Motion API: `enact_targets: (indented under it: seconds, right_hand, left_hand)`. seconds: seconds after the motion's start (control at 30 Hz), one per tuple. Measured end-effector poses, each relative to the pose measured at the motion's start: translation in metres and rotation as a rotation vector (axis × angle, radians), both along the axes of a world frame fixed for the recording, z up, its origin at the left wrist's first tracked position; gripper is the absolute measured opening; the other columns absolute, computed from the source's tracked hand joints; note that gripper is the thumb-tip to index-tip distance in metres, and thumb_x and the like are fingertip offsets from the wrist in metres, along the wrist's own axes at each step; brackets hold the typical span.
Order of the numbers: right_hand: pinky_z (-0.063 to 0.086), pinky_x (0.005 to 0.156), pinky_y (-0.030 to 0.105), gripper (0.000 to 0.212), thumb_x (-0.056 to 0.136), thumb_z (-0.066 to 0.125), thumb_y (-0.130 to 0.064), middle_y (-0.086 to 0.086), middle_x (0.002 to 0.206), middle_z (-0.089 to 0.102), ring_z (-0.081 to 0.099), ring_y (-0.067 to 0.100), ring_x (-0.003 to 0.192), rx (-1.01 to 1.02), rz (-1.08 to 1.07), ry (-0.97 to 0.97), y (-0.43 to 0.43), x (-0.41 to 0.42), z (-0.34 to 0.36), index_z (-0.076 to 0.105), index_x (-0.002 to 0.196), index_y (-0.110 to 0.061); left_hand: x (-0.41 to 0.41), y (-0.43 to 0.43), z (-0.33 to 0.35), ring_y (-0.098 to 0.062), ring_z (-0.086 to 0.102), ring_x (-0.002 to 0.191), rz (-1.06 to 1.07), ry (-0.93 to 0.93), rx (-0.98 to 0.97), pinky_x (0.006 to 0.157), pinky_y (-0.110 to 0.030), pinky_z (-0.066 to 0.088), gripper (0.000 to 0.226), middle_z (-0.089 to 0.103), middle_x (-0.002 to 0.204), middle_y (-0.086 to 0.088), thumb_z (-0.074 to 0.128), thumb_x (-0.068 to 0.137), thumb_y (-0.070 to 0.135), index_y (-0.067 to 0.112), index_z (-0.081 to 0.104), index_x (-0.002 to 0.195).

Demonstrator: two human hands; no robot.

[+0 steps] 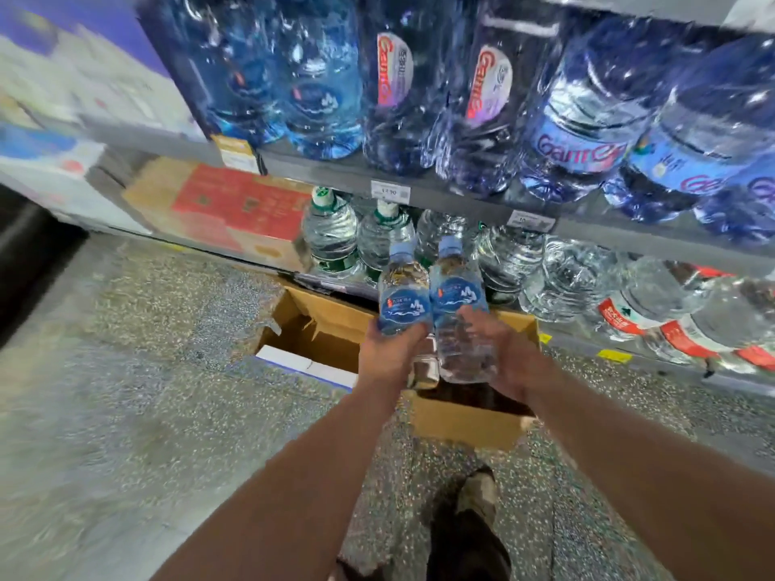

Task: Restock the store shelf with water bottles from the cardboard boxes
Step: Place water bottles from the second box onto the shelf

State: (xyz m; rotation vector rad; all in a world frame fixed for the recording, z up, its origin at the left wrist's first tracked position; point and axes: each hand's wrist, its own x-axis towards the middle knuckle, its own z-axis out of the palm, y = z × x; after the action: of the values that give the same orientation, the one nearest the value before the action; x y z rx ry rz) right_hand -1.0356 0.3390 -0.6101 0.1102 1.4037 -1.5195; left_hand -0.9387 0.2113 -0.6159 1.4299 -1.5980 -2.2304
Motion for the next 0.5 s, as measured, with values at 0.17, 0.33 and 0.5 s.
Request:
enact_targets:
  seconds: [0.17,0.33,0.5]
  right_hand:
    - [0.057,0.064,0.037,0.049,0.061,0.071,-0.038,0.006,0.085,0.073,0.07,0.023,0.071,-0.03,-0.05,0.138,-0.037,0.026,0.08,0.064,0.103,-0.013]
    - [0.054,0.083,0.044,0.062,0.057,0.079,-0.038,0.01,0.101,0.07,0.067,0.027,0.092,-0.026,-0.06,0.309,-0.068,0.052,0.171,0.064,0.111,-0.01]
    - [0.055,0.047,0.029,0.042,0.065,0.074,-0.031,0.008,0.077,0.074,0.07,0.021,0.061,-0.111,-0.025,0.371,-0.097,0.085,0.244,0.065,0.101,-0.01]
  left_hand:
    - [0.025,-0.036,0.083,-0.025,0.065,0.098,-0.004,0.155,-0.105,0.086,-0.05,0.053,0.079,0.065,0.109,0.0,0.08,0.051,0.05,0.023,0.049,0.118]
    - [0.053,-0.07,0.161,-0.021,0.067,0.094,-0.002,0.36,-0.172,0.081,-0.044,0.056,0.05,0.067,0.107,-0.003,0.082,0.071,0.029,0.024,0.054,0.113]
    - [0.088,-0.098,0.241,-0.018,0.064,0.095,-0.014,0.486,-0.309,0.092,-0.048,0.051,0.043,0.063,0.099,0.01,0.08,0.072,0.032,0.034,0.049,0.102]
